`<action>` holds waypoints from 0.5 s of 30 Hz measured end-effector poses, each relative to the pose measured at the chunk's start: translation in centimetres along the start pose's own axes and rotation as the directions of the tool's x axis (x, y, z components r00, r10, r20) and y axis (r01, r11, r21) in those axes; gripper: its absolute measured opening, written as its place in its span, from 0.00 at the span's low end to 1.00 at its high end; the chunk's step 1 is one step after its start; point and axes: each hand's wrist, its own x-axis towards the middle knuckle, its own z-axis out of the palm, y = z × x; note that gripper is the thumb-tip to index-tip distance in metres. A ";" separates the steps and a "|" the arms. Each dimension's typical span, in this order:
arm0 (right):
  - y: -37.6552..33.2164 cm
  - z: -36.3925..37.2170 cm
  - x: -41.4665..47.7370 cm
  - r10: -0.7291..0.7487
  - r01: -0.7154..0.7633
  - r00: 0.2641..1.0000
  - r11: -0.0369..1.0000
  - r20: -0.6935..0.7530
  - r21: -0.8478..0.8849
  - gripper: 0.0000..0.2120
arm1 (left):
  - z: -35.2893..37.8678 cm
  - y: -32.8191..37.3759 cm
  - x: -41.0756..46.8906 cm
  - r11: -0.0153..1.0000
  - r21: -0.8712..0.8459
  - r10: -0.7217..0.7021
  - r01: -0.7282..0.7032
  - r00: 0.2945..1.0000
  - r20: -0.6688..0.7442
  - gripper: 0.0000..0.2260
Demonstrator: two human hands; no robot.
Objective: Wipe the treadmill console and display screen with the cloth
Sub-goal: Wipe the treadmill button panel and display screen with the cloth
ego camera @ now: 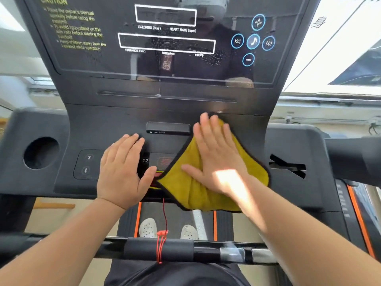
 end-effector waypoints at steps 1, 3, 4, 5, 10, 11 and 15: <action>-0.4 0.3 -0.5 -0.082 0.082 0.997 0.997 0.012 -0.010 0.48 | 0.0 0.0 0.0 1.000 -0.001 0.001 -0.001 1.000 -0.003 0.31; -0.1 1.1 -2.3 -0.178 0.178 0.984 0.984 0.010 -0.013 0.45 | 0.0 -0.1 0.0 1.000 -0.008 -0.001 0.001 1.000 -0.008 0.31; 0.6 1.5 -3.3 -0.202 0.202 0.979 0.979 0.008 -0.017 0.44 | 0.0 -0.1 0.0 1.000 -0.010 -0.006 0.006 1.000 -0.007 0.31; 1.6 1.8 -4.4 -0.213 0.214 0.977 0.977 0.007 -0.023 0.44 | 0.0 -0.1 0.0 1.000 -0.012 -0.009 0.009 1.000 -0.004 0.31; 6.6 0.9 -5.3 -0.021 0.021 0.999 1.000 0.049 -0.005 0.47 | -0.1 -0.1 0.0 1.000 -0.019 -0.012 0.012 1.000 0.007 0.31; 6.8 0.5 -4.7 0.034 -0.034 0.998 0.999 0.051 -0.006 0.47 | -0.1 -0.1 0.0 1.000 -0.019 -0.016 0.016 1.000 0.009 0.31; 3.6 0.0 -2.0 0.209 -0.210 0.977 0.977 0.030 0.029 0.49 | 0.0 -0.1 0.0 1.000 -0.018 -0.008 0.008 1.000 -0.007 0.31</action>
